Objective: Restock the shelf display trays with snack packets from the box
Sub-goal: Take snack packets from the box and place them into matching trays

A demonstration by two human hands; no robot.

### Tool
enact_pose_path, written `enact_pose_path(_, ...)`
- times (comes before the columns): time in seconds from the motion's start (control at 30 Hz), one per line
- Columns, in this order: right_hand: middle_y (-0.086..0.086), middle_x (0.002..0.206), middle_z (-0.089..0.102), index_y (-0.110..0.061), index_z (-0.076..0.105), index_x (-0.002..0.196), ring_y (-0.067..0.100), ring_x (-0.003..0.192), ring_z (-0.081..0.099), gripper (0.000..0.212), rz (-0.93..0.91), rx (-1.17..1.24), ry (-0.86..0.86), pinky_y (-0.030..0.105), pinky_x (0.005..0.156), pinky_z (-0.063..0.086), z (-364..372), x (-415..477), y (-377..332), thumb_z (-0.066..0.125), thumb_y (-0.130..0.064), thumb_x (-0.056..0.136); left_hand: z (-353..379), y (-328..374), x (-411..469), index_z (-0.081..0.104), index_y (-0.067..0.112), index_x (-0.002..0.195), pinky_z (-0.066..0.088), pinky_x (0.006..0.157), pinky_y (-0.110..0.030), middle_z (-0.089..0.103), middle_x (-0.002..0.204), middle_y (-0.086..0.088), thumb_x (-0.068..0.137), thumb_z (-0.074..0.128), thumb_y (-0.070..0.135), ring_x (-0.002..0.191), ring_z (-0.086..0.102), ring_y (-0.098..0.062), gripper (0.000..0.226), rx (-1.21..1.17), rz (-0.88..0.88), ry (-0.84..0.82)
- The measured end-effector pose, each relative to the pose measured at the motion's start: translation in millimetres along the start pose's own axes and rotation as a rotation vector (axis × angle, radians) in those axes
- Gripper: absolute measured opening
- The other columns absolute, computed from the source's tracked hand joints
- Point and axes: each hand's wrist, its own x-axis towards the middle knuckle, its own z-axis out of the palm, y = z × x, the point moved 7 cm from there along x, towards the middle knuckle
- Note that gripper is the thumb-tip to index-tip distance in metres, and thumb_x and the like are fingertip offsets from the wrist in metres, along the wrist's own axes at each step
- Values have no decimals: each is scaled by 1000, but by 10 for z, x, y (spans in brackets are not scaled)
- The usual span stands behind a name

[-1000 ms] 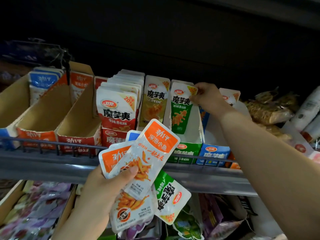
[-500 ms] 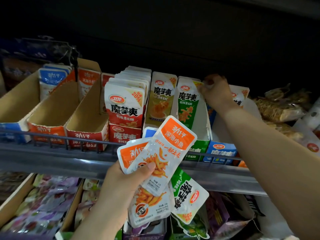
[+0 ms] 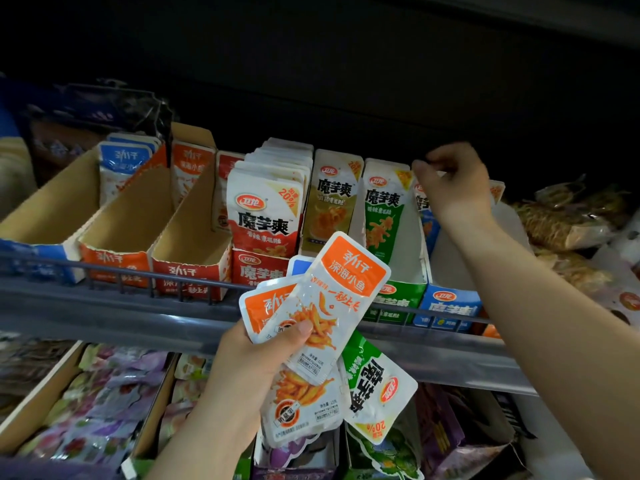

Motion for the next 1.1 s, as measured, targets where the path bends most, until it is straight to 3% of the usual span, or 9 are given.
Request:
enact_pose_path(0.07,-14,83,51,-22,54,90,-2,73,49,4,-35,101,-195,5,59,40,12,-189,-176,57,-21,88,-7,12,-25,65,14,82,55,46,-27,73,73,-3,68,66,10,61,70,-19,14,-1,-2,-2)
enact_pose_path(0.13,-15,81,54,-31,52,82,-3,70,51,10,-54,146,-460,3,56,42,59,-428,-347,56,-24,88,-21,38,-58,65,14,82,55,47,-30,73,73,-3,63,67,13,62,70,-20,18,-2,5,-4)
enact_pose_path(0.23,-16,85,58,-35,51,83,-4,72,55,10,-14,120,-834,1,52,42,168,-776,-502,58,-27,84,-53,67,-111,66,13,84,53,60,-36,74,77,-5,54,67,19,66,70,-23,31,8,16,-11)
enact_pose_path(0.33,-11,90,61,-30,52,92,0,78,60,20,76,167,-1008,6,61,49,252,-1015,-564,64,-19,81,-82,96,-191,66,13,87,52,67,-38,74,80,-6,53,67,21,70,71,-24,36,24,25,-18)
enact_pose_path(0.43,-8,85,63,-25,46,103,4,75,62,36,132,157,-1005,14,65,53,329,-1074,-548,67,-9,79,-93,107,-227,65,13,88,53,62,-36,74,78,-6,53,68,20,68,71,-23,35,35,25,-31)
enact_pose_path(0.57,-8,80,64,-23,53,83,4,67,61,16,113,113,-1041,13,54,48,420,-1196,-738,62,-9,84,-255,217,-368,65,13,86,56,53,-31,74,75,-4,54,68,19,65,70,-21,32,30,61,-37)
enact_pose_path(0.77,-8,73,64,-19,55,74,-7,49,56,14,89,83,-999,9,44,42,407,-1164,-868,58,-13,87,-431,326,-426,65,14,87,57,55,-32,74,77,-4,58,66,23,67,71,-21,31,59,83,-27)
enact_pose_path(0.93,-6,73,63,-20,55,76,3,63,61,15,50,147,-752,13,53,50,279,-829,-1206,58,-10,86,-886,432,-429,63,13,84,51,64,-36,73,70,-5,56,66,28,63,69,-23,31,69,91,121)
enact_pose_path(1.1,-10,78,60,-18,58,84,-1,65,62,6,-127,152,-509,11,58,53,338,-551,-1790,60,-12,86,-1169,406,-431,63,17,83,51,63,-32,73,72,0,74,66,28,64,69,-17,15,166,103,180)
